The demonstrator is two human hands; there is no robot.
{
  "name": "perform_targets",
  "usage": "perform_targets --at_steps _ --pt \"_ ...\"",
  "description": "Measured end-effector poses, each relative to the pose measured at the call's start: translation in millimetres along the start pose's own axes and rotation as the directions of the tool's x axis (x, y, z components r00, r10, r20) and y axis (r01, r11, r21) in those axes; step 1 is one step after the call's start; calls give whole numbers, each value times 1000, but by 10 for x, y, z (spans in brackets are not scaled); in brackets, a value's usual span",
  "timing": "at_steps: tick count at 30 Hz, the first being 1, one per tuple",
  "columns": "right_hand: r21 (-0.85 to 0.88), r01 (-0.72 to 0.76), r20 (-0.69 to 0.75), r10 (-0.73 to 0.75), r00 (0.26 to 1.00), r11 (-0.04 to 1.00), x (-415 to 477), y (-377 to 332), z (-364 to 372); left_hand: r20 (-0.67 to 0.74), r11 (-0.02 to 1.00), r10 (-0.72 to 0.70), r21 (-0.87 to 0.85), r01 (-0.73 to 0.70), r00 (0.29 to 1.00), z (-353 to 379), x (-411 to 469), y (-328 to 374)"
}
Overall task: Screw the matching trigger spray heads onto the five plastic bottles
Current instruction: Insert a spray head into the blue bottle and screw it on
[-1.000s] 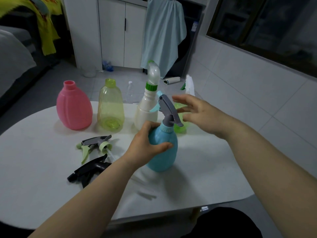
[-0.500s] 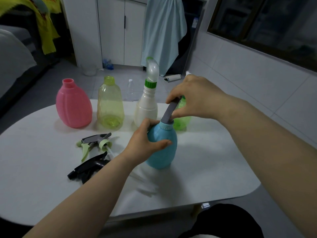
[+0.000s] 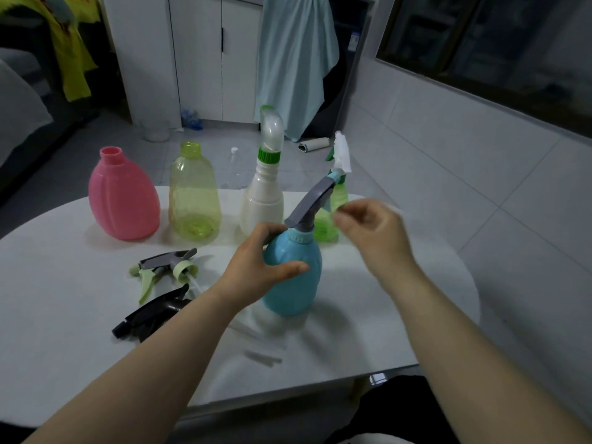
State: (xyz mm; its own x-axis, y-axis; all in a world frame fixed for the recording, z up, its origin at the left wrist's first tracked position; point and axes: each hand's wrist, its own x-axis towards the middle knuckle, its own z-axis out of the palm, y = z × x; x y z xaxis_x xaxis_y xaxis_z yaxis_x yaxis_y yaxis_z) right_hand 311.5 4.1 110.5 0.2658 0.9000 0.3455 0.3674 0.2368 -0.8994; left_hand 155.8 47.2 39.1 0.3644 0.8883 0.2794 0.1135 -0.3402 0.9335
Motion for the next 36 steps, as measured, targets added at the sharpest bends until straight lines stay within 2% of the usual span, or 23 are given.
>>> perform_targets --at_steps 1,3,5,8,10,13,18,23,29,33,36 --pt "44 -52 105 47 993 998 -39 45 59 7 1000 2 11 -2 1000 7 -1 9" --pt "25 -75 300 64 952 997 -49 81 159 30 999 -6 39 5 1000 8 -8 15" --pt "10 -90 391 79 917 996 -2 77 204 82 998 -35 51 31 996 -26 -13 20" --pt "10 -140 442 121 889 990 35 66 216 202 997 -43 75 28 979 -104 5 53" --pt "38 -130 440 100 892 991 33 81 209 211 994 -43 108 20 977 -107 26 56" --pt "62 -77 379 48 924 995 0 129 230 144 992 -52 121 35 988 -50 19 23" --pt "20 13 213 -17 977 1000 -106 177 307 45 992 -32 127 26 998 26 -16 1" --pt "-42 5 49 -3 999 999 -192 218 408 5 988 0 155 -1 1000 73 -49 10" --pt "-48 -55 174 62 983 997 -113 140 330 -6 989 -7 148 8 1000 92 -60 37" --pt "-220 -28 128 57 990 975 -112 94 304 -7 982 -15 189 16 1000 122 -86 58" --pt "-260 -15 118 47 992 966 -119 80 270 27 973 7 230 -13 1000 130 -149 66"
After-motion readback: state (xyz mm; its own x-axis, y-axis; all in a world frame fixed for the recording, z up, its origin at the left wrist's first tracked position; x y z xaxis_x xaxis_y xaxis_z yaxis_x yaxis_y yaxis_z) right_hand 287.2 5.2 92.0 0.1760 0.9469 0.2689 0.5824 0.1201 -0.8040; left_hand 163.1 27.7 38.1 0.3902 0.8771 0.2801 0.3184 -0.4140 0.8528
